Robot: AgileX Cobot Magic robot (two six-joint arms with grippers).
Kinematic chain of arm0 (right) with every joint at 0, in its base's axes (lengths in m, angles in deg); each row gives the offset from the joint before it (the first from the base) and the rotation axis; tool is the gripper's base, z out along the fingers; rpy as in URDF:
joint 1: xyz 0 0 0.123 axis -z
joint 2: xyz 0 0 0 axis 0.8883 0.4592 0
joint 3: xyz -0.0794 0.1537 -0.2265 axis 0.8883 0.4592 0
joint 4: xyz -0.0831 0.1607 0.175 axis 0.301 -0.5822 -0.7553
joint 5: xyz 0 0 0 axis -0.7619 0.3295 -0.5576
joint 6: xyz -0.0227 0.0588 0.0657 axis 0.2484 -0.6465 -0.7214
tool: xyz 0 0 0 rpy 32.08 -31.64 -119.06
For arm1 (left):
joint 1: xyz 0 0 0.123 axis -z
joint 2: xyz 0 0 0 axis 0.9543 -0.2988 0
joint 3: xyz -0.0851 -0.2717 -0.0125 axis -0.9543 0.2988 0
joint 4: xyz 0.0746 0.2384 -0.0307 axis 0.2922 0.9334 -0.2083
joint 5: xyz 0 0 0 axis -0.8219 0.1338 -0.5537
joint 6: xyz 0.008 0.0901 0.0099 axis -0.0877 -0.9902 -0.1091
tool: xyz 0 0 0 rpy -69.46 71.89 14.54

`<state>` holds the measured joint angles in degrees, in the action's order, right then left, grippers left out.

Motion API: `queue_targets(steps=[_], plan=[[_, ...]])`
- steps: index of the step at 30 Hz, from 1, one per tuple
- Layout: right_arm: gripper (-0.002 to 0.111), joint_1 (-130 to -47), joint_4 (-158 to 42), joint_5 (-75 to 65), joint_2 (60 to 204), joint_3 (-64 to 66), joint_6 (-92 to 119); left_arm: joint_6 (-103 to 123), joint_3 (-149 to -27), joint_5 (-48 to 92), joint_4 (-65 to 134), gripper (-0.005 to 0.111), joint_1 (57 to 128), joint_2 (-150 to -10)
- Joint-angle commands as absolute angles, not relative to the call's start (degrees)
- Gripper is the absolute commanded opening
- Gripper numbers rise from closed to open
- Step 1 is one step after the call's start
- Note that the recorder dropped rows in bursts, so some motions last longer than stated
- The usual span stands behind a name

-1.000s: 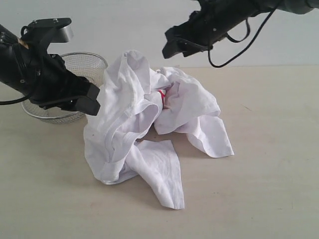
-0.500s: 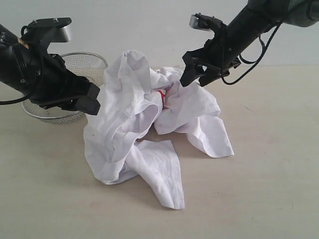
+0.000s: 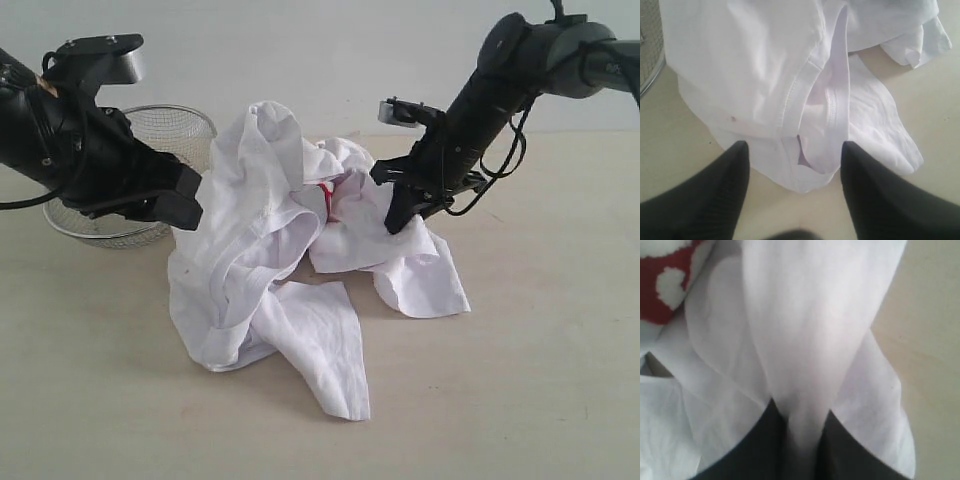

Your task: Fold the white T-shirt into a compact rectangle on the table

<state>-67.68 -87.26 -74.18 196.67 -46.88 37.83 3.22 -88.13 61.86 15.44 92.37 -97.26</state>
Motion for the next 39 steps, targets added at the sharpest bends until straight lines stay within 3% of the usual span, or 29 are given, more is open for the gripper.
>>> queue_targets(steps=[1,9,26,39], plan=[[0.0,-68.6,-86.2,-75.1,195.0,-47.1,36.2,2.9,-87.9,60.9,14.8,0.052,92.2,-96.7],[0.0,-69.2,-79.7,-75.1,186.1,-44.7,31.8,1.9,-87.9,60.8,14.8,0.052,92.2,-96.7],[0.0,-69.3,-80.2,-75.1,165.1,-10.1,35.8,1.3,-87.9,59.1,14.8,0.052,92.2,-91.1],[0.0,-78.6,-83.7,-75.1,155.6,4.2,40.3,1.3,-87.9,60.4,14.8,0.052,92.2,-88.1]])
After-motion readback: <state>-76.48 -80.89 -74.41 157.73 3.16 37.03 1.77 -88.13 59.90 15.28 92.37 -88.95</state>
